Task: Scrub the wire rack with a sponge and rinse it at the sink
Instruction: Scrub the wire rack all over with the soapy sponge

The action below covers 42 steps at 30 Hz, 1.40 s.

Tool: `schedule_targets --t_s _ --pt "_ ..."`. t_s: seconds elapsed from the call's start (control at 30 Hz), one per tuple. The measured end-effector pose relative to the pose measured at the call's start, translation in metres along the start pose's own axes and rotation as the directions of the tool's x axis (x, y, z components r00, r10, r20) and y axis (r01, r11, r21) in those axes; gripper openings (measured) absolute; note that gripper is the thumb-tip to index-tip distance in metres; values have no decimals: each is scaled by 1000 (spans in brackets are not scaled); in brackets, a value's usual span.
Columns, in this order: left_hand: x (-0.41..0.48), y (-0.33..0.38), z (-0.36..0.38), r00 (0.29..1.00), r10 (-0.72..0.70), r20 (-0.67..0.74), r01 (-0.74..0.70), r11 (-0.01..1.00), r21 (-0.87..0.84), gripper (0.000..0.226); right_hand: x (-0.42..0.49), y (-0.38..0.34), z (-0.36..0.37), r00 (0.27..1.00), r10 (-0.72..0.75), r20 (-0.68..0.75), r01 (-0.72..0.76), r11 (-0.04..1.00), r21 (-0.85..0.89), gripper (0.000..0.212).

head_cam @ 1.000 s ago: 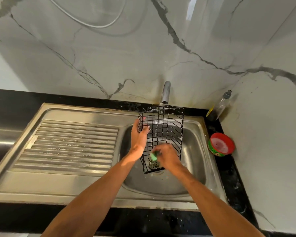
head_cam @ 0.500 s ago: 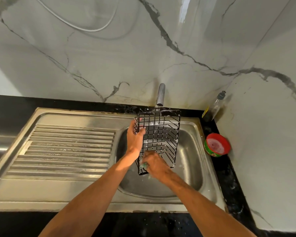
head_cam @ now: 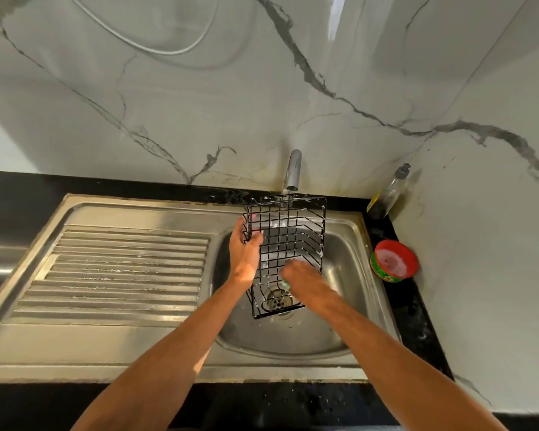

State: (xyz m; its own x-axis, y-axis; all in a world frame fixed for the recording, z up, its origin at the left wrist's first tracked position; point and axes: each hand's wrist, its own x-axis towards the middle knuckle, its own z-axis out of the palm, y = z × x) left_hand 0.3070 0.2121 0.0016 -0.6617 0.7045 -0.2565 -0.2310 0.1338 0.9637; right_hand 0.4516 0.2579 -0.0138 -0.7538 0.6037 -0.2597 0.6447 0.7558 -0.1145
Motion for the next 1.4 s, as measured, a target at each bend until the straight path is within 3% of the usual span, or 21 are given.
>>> schedule_targets --t_s 0.1,0.23,0.33,0.4,0.47,0.6,0.7,0.77,0.9,1.1,1.23,1.4 --pt "-5 10 4 1000 26 11 -27 1000 16 70 -11 -1 11 998 -43 40 42 999 17 22" --pt "-1 4 -2 997 59 -52 -60 998 0 67 -17 14 16 996 83 26 -84 994 65 26" --pt "-2 5 -2 996 42 -75 -44 999 -20 68 -11 -18 19 993 97 -63 -76 956 283 15" --pt "-2 9 3 997 46 -69 -48 998 -35 70 -12 -44 28 997 26 -72 7 905 425 19" --pt "-2 11 6 997 43 -66 -46 998 -45 70 -15 -38 38 986 64 -151 16 880 474 21" --pt "-4 11 1 995 37 -89 -42 997 -59 70 -15 -1 44 955 203 -214 -109 918 382 27" --pt "-5 12 3 996 35 -81 -41 997 -71 69 -16 -31 46 988 23 -152 35 931 363 27" --pt "-5 13 5 997 33 -70 -37 998 -59 69 -16 -34 49 984 4 -177 67 917 393 28" --pt "-5 9 0 997 26 -75 -30 998 -63 71 -8 -4 42 944 224 -243 -123 921 370 26" --pt "-11 15 1 998 17 -63 -21 997 -68 71 -20 -29 55 980 28 -198 64 895 441 26" --pt "-12 8 -3 997 -8 -82 0 995 -102 70 -19 -3 57 948 201 -246 -94 917 387 21" --pt "-15 14 3 999 -7 -43 2 995 -99 69 -20 -42 70 974 -31 -226 125 900 418 31"
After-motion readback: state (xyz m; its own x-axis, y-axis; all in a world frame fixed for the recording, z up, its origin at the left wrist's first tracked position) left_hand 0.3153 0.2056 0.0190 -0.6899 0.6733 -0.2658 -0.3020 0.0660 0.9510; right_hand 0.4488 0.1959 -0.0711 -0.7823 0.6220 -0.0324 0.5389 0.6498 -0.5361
